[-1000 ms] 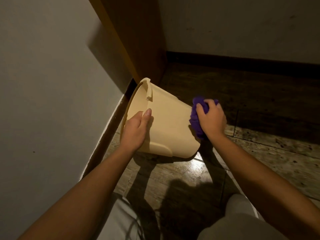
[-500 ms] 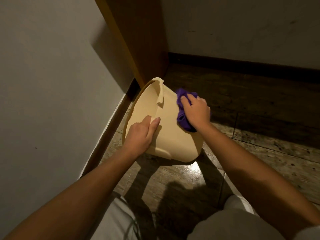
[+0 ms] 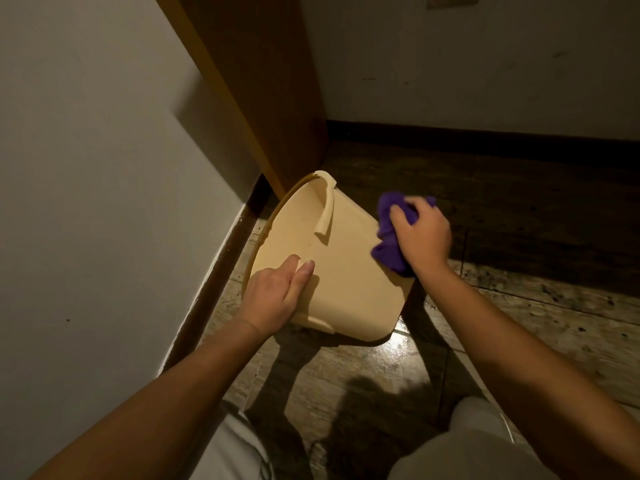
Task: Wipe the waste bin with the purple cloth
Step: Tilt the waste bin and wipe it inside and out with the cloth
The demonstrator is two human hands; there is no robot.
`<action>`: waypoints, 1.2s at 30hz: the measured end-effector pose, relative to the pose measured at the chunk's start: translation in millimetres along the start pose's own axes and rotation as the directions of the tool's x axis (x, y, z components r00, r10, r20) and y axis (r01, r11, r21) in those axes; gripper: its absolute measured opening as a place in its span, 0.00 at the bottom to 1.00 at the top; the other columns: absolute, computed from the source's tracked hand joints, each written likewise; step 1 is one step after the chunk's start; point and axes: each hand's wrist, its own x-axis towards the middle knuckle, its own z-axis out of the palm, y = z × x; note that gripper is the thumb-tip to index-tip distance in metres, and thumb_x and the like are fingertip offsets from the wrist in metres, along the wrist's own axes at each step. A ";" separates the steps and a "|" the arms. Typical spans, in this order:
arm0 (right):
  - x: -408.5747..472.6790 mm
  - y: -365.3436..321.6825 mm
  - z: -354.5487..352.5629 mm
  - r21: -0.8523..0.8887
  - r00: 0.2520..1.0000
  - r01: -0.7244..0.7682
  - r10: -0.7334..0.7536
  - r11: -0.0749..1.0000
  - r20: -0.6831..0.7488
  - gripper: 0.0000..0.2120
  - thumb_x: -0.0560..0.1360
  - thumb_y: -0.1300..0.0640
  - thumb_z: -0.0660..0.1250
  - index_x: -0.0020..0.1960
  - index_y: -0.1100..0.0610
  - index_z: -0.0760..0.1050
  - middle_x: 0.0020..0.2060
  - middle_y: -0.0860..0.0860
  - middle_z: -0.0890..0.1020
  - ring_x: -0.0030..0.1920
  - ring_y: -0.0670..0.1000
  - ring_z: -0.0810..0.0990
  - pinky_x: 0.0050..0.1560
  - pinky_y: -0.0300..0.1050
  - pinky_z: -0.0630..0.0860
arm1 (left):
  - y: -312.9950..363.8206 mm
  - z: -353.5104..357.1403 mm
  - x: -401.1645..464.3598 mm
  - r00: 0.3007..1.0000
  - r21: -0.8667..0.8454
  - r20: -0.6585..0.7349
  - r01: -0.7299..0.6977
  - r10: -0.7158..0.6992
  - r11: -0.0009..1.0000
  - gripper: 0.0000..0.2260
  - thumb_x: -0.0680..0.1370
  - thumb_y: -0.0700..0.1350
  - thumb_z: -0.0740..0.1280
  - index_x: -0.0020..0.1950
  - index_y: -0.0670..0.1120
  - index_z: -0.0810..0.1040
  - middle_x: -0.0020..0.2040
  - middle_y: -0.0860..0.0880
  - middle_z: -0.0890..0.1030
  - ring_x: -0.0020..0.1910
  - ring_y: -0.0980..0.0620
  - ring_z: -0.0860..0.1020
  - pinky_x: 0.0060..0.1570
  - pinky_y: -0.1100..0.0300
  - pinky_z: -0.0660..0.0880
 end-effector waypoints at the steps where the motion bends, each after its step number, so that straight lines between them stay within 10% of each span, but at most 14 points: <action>1: -0.2 -21.1 -0.6 0.039 0.996 0.088 -0.088 0.995 -0.004 0.20 0.81 0.41 0.63 0.67 0.50 0.78 0.57 0.54 0.81 0.54 0.55 0.80 0.50 0.48 0.74 | 1.4 0.7 0.6 1.000 0.009 0.000 -0.017 0.017 1.000 0.27 0.82 0.62 0.47 0.58 0.44 0.76 0.41 0.45 0.81 0.39 0.47 0.80 0.38 0.48 0.80; 7: -6.2 -80.9 17.3 0.048 0.964 0.171 -0.177 0.984 0.198 0.22 0.83 0.41 0.59 0.72 0.48 0.75 0.65 0.53 0.80 0.66 0.56 0.74 0.64 0.56 0.73 | 2.0 4.3 1.7 1.000 -0.045 -0.026 -0.002 0.001 0.999 0.27 0.84 0.63 0.46 0.57 0.44 0.75 0.45 0.45 0.82 0.43 0.46 0.81 0.41 0.49 0.80; 12: -63.9 -52.8 34.6 0.098 0.962 0.273 -0.270 0.957 -0.037 0.16 0.78 0.46 0.68 0.63 0.51 0.78 0.57 0.56 0.79 0.58 0.56 0.75 0.54 0.54 0.76 | 2.6 7.6 8.7 0.996 -0.137 -0.081 0.009 -0.020 0.991 0.27 0.81 0.66 0.45 0.50 0.48 0.73 0.36 0.53 0.76 0.34 0.56 0.75 0.32 0.59 0.70; 24: -111.6 8.6 34.9 -0.108 0.674 0.732 -0.694 0.672 0.252 0.22 0.73 0.40 0.67 0.60 0.52 0.78 0.52 0.57 0.80 0.52 0.57 0.76 0.51 0.51 0.74 | -12.2 10.4 27.9 0.971 -0.353 -0.126 0.148 -0.204 0.924 0.24 0.87 0.57 0.51 0.49 0.44 0.79 0.45 0.45 0.82 0.46 0.47 0.81 0.50 0.43 0.80; 32: -68.6 45.8 5.3 -0.297 0.919 0.305 -0.199 0.905 0.339 0.20 0.76 0.44 0.69 0.64 0.51 0.77 0.54 0.54 0.79 0.55 0.57 0.77 0.47 0.47 0.70 | -14.2 6.9 30.4 0.967 -0.409 -0.072 0.195 -0.244 0.892 0.26 0.85 0.60 0.51 0.51 0.43 0.80 0.49 0.46 0.82 0.50 0.47 0.80 0.50 0.49 0.77; 36: -46.9 10.1 -0.1 -0.053 0.964 0.170 -0.155 0.984 0.216 0.20 0.76 0.44 0.69 0.65 0.51 0.78 0.51 0.49 0.77 0.52 0.54 0.78 0.46 0.46 0.70 | -8.2 6.8 28.0 0.983 -0.396 -0.039 0.147 -0.177 0.906 0.24 0.84 0.63 0.52 0.53 0.46 0.78 0.48 0.50 0.81 0.49 0.49 0.79 0.48 0.51 0.76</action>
